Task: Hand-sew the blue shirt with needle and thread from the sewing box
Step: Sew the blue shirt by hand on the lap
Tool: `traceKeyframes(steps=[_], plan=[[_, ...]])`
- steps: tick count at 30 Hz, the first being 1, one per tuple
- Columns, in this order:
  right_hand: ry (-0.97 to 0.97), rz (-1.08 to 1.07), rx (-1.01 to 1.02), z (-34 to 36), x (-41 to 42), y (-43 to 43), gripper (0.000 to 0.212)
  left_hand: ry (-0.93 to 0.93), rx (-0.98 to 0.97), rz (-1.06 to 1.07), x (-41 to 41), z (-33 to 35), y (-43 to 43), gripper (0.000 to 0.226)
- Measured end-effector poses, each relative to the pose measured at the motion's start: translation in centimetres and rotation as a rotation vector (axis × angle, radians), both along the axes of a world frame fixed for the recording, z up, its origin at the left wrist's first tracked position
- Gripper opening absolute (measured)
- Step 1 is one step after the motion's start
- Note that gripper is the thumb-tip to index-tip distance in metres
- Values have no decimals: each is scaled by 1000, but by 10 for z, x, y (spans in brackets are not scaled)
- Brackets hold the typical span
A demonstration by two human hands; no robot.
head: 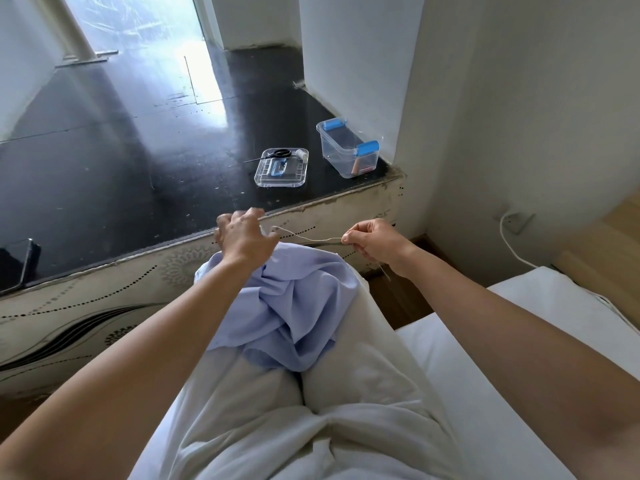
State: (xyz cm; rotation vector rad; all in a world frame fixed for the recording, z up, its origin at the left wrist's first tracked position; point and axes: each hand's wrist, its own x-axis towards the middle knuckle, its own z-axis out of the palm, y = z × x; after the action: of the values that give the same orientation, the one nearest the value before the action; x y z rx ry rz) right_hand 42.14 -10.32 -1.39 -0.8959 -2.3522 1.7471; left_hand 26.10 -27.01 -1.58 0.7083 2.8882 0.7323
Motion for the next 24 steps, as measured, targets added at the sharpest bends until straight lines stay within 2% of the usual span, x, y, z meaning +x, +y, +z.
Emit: traceKeyframes(steps=[2,4,7,11,13,17,21,24], plan=[[12,12,-1,1,-1,0,13,129,122,-98,10,5,7,51],[22,24,-2,2,-1,1,13,166,268,-255,17,5,13,46],[51,40,-21,3,-1,4,13,64,296,-465,20,1,19,45],[113,75,-97,4,0,7,16,-222,195,-653,29,-11,24,54],[143,89,-131,3,0,8,16,-318,187,-650,29,-20,24,47],[161,71,-154,-3,0,11,19,-300,300,-560,23,-21,19,17],[128,30,-140,-8,-2,11,18,-185,314,-491,17,-17,13,26],[102,1,-118,-11,-4,9,17,-176,342,-443,13,-17,13,26]])
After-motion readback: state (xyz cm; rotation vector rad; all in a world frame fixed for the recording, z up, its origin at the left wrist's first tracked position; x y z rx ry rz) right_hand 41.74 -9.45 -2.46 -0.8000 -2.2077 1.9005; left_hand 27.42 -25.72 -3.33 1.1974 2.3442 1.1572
